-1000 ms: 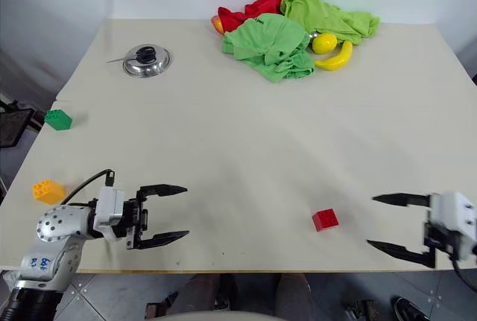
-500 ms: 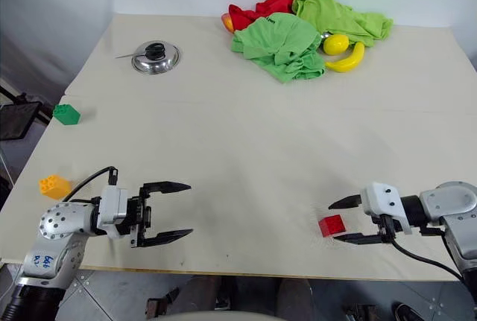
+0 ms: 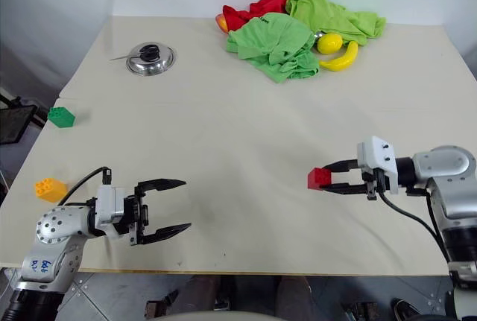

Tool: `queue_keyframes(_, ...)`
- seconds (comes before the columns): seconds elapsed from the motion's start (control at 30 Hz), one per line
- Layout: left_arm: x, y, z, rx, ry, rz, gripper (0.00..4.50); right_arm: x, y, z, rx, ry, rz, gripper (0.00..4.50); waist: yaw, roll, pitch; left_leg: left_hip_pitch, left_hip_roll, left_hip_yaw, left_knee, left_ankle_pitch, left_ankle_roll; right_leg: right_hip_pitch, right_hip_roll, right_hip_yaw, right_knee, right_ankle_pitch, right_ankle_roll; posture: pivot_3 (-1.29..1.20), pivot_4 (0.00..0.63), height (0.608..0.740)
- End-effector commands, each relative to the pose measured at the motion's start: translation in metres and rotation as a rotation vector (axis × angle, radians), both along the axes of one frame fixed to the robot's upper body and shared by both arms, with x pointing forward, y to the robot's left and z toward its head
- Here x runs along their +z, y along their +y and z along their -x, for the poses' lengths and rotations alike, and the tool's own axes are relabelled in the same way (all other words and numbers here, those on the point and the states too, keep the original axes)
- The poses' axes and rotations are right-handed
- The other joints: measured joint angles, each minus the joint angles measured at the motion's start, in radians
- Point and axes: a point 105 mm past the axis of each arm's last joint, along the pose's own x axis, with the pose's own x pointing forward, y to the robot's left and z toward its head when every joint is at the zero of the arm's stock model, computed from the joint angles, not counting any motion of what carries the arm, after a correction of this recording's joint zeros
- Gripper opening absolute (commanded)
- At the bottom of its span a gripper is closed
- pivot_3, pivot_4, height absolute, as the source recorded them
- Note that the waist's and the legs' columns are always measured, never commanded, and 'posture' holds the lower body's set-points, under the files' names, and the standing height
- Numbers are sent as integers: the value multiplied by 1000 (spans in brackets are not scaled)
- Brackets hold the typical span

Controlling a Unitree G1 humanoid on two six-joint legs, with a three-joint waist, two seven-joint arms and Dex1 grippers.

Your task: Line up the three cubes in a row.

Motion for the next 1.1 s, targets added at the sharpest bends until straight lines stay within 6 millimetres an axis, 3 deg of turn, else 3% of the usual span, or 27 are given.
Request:
queue_keyframes(0.03,5,0,-4,-1,-32,5,4500,-6,4,-11,35,10,22,1465,-3,0,0,0,0,0,0,0,0,0,0,0,0,0,0,0,150,740)
queue_keyframes(0.4,4,0,-7,-3,-33,5,4500,-10,32,-38,109,29,17,1465,-7,0,0,0,0,1,0,0,0,0,0,0,0,0,0,0,150,740)
queue_keyframes(0.63,5,1,-9,0,-38,1,4500,-14,36,-46,117,56,17,1465,-8,1,0,0,0,1,0,0,0,0,0,0,1,0,0,0,150,740)
queue_keyframes(0.93,6,21,-7,150,-60,24,4500,9,24,-40,113,-33,-82,4408,-12,1,1,0,0,1,0,0,0,0,1,0,0,0,0,0,150,740)
queue_keyframes(1.03,7,34,-4,267,-84,48,4500,19,23,-32,124,-76,-164,4460,-11,1,1,-1,0,0,0,0,0,0,1,0,0,0,0,0,150,740)
queue_keyframes(1.1,8,55,2,450,-110,95,4500,23,24,-17,132,-89,-250,4460,-9,1,1,-1,0,0,0,0,0,0,0,0,0,0,0,0,150,740)
